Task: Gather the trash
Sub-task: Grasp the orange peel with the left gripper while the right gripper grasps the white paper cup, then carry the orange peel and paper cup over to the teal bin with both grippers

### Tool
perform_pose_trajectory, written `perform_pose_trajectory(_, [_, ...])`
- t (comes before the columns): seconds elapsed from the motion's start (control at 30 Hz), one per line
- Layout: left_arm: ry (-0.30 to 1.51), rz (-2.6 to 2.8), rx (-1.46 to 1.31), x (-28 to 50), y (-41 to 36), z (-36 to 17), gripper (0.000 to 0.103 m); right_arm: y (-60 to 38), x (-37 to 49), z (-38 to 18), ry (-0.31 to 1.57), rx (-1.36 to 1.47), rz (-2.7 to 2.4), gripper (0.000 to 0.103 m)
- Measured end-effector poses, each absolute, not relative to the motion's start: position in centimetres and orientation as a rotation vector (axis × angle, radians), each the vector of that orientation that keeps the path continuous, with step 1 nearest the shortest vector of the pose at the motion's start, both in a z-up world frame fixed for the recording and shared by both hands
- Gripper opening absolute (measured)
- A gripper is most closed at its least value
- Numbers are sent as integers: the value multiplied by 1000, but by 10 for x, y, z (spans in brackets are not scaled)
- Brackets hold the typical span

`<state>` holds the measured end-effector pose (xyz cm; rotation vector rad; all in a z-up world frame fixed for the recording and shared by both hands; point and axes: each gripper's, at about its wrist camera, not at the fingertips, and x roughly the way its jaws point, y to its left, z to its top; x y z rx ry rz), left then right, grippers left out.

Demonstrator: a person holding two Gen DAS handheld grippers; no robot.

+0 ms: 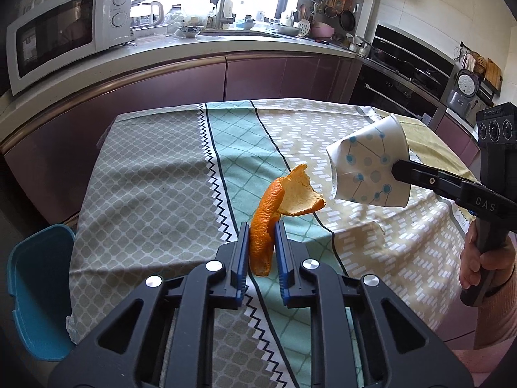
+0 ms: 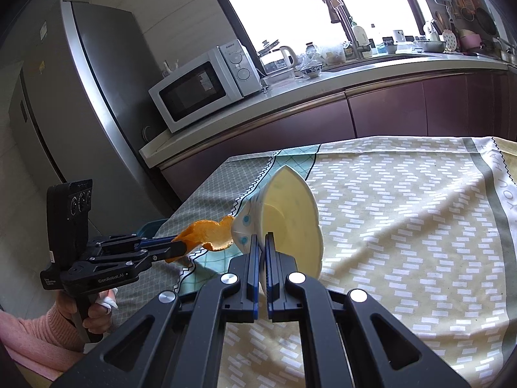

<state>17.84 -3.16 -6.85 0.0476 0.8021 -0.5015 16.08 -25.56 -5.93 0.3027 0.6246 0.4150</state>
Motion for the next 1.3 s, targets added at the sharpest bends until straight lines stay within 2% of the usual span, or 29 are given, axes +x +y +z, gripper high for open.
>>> perform_pose_trajectory(1.3, [727,-293,-70,124,114,-38,16,-136,175,-43,637,218,629,3])
